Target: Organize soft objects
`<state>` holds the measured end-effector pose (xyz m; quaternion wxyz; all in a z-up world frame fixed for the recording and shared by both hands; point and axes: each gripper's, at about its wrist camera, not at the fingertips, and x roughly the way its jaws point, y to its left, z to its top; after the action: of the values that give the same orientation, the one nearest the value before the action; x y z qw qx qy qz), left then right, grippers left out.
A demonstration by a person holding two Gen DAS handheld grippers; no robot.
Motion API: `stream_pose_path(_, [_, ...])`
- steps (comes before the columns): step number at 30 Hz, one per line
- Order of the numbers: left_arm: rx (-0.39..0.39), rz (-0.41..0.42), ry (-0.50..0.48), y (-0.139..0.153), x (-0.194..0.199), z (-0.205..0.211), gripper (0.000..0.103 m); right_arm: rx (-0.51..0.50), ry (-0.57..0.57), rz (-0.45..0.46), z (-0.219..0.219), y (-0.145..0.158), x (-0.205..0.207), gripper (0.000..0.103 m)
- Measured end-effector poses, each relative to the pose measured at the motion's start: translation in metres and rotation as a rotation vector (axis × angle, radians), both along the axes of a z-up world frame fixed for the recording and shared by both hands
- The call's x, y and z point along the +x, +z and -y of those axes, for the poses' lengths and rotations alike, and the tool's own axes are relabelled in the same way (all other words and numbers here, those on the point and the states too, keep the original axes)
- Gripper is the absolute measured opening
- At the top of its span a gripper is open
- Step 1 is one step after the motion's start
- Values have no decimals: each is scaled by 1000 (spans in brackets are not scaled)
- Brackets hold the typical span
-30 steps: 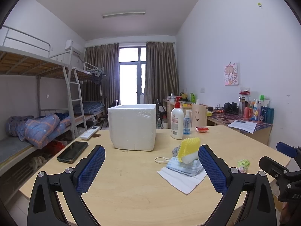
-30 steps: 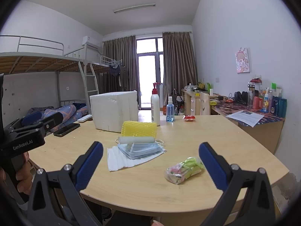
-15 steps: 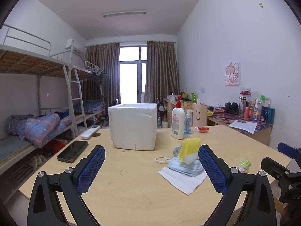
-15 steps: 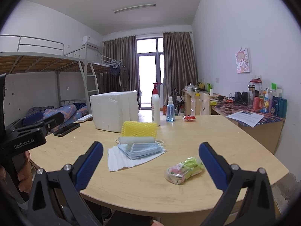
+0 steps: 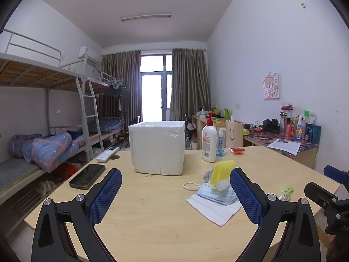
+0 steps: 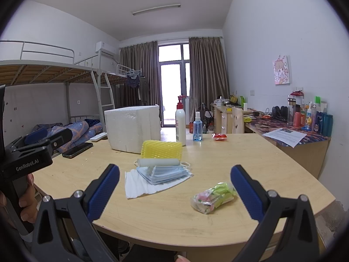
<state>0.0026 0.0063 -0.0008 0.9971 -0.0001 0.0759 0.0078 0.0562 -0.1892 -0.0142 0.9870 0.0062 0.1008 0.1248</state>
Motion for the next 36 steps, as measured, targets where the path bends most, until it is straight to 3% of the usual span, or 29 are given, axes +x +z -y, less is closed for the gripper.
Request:
stream_pose_path(15, [12,-18,-9,0,10,1,100,-3,-24,-23,3,-4,5,103])
stream_pose_path(36, [65,-138,-120,3,85,14,100,-3,-83,-171,17,-24,62,103])
